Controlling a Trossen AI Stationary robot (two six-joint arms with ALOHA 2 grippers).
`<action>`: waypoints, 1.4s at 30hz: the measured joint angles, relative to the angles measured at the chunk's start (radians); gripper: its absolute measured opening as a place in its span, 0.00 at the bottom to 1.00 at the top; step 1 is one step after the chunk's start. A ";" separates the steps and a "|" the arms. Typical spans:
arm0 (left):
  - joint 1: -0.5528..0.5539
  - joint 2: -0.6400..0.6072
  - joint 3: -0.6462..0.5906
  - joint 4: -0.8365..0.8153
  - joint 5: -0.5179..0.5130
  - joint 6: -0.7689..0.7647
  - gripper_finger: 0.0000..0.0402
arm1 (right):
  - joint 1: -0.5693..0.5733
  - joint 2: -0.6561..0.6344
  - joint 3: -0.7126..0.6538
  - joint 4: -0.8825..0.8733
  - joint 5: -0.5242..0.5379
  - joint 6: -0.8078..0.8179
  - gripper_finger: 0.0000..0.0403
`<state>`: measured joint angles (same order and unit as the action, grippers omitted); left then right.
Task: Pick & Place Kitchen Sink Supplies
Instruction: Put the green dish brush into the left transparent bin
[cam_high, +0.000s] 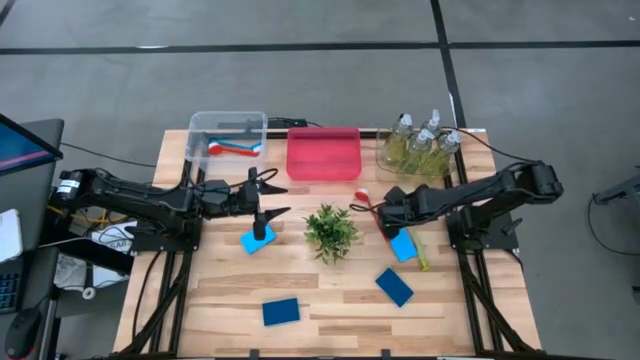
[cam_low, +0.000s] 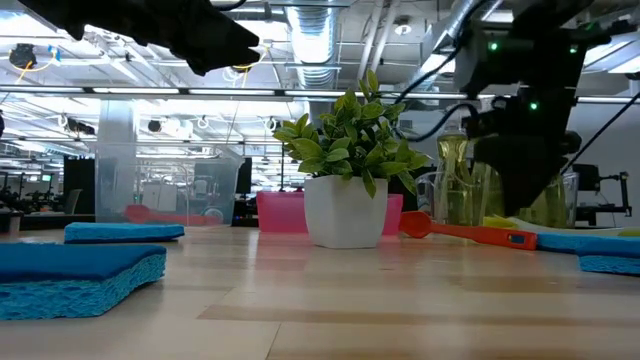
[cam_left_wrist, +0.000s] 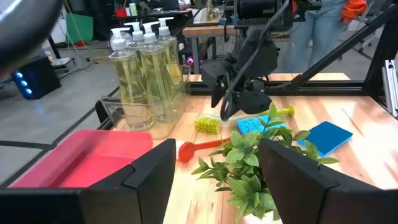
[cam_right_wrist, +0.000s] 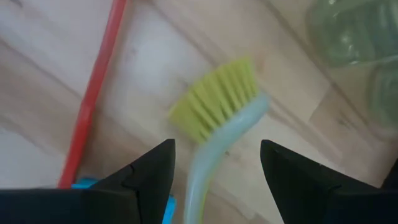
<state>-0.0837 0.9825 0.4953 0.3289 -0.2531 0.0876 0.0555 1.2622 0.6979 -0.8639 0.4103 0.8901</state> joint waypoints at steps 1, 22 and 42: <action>0.000 0.000 0.000 0.000 0.000 0.000 0.58 | 0.000 0.010 0.000 0.000 -0.011 -0.006 0.57; 0.000 0.000 0.000 0.000 0.001 0.000 0.56 | -0.065 0.178 0.004 -0.008 -0.148 -0.051 0.41; 0.000 0.000 0.000 0.000 0.001 0.001 0.56 | -0.065 0.082 -0.002 -0.022 -0.180 -0.043 0.16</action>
<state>-0.0834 0.9825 0.4953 0.3294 -0.2523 0.0883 -0.0093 1.3446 0.6964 -0.8860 0.2305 0.8471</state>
